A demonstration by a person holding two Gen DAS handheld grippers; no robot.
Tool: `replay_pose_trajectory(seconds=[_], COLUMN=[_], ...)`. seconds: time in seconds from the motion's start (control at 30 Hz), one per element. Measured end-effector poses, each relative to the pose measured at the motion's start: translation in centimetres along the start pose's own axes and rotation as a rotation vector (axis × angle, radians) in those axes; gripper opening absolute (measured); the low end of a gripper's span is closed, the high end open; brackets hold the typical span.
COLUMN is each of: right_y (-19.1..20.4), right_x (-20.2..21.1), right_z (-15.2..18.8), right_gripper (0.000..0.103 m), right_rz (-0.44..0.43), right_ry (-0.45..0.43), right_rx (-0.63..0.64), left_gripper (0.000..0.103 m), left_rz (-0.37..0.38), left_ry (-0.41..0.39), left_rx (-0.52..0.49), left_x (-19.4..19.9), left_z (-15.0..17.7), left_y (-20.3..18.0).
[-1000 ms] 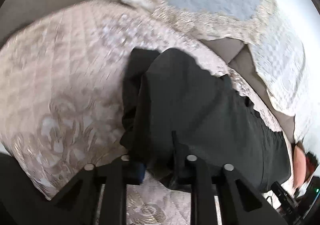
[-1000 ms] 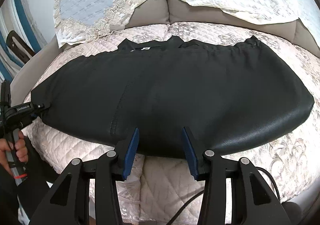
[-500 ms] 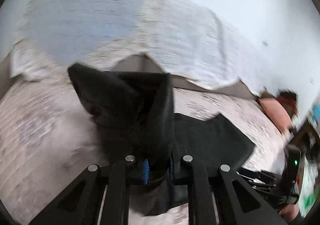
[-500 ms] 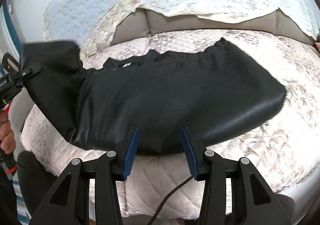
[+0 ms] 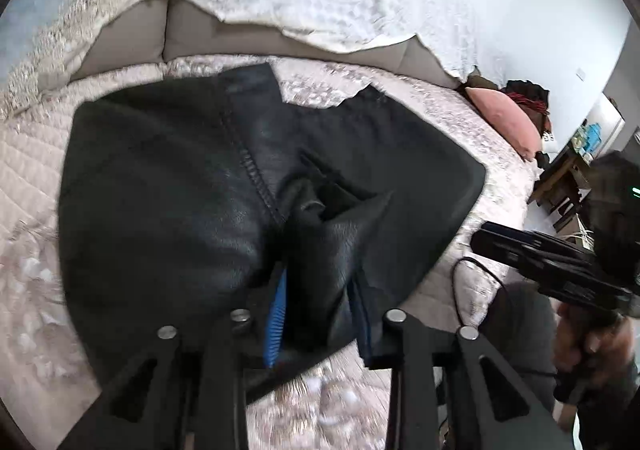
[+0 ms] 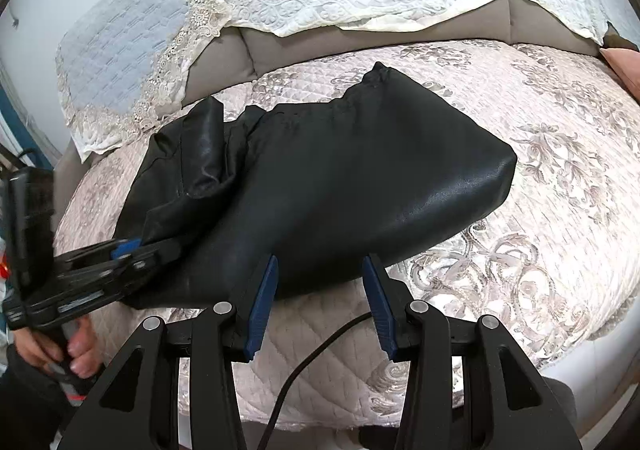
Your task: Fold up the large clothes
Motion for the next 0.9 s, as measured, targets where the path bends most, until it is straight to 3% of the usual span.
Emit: replay_pose_trajectory(seconds=[0.13, 0.27, 0.47, 0.53, 0.63, 0.7, 0.83, 0.9], right_y=[0.6, 1.6, 1.9, 1.5, 0.2, -1.7, -7.2, -9.6], right_x=[-0.1, -0.1, 1.7, 2.8, 3.9, 3.6, 1.2, -0.1], right_z=[-0.7, -1.3, -1.7, -1.9, -2.1, -2.1, -1.4, -1.1], right_gripper=[0.045, 0.045, 0.045, 0.045, 0.045, 0.046, 0.067, 0.067], right_rz=[-0.029, -0.058, -0.070, -0.066, -0.063, -0.070, -0.139, -0.169], right_ry=[-0.016, -0.034, -0.066, -0.087, -0.108, -0.103, -0.055, -0.035], right_rx=[-0.001, 0.010, 0.012, 0.001, -0.035, -0.097, -0.332, -0.434], left_gripper=[0.045, 0.047, 0.047, 0.050, 0.051, 0.052, 0.052, 0.052], left_rz=[0.034, -0.045, -0.162, -0.131, -0.235, -0.277, -0.263, -0.260], left_ry=[-0.076, -0.135, -0.092, -0.011, 0.013, -0.007, 0.006, 0.014], left_rx=[-0.009, 0.032, 0.033, 0.052, -0.062, -0.105, -0.101, -0.102], left_x=[3.8, 4.2, -1.3, -4.4, -7.7, -7.7, -7.1, -7.1], left_z=[-0.8, -3.7, -7.3, -6.6, -4.2, -3.8, -3.8, -3.8], left_y=[-0.2, 1.7, 3.6, 3.7, 2.9, 2.0, 2.1, 2.1])
Point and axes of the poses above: each gripper's, at about its wrist camera, not at the fingertips, and x roughly against the way its jaws point, y to its left, z to its underside, the point moved 6 cm from there along -x, roughly the way its jaws point, and after that the axes turned 2 degrees about -z, right-handed, at the moved point
